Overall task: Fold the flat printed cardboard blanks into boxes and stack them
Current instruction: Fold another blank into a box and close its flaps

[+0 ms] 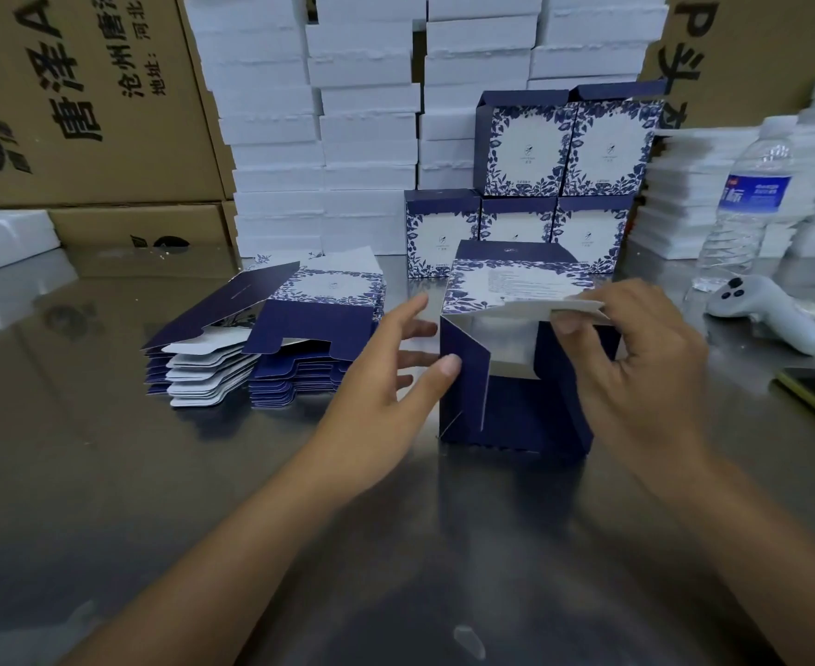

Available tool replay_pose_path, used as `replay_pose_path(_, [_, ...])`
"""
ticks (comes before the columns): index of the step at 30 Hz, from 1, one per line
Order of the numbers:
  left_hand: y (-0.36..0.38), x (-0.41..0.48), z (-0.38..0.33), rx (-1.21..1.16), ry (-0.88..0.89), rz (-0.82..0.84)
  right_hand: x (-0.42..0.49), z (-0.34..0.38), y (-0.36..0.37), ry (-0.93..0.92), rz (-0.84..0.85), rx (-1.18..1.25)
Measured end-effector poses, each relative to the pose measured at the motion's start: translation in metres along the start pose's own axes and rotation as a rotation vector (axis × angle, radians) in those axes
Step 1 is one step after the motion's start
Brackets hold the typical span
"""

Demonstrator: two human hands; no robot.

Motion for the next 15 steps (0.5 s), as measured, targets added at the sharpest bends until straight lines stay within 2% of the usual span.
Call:
replay_pose_path(5, [-0.005,0.003,0.013,0.212,0.019,-0.075,0.001,0.005,-0.003,-0.017,-0.048,0.092])
replay_pose_path(15, [-0.009,0.000,-0.001,0.523,0.234,-0.223,-0.002,0.009,0.001,-0.061,-0.042,0.173])
Point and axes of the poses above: each hand's wrist, its own x-axis towards the middle knuckle, its own y-axis out of the palm, z = x × y, the point moved 5 cm from there along x, towards the middle knuckle, and after that the axes turned 4 degrees about -z, right-handed, at the moved point
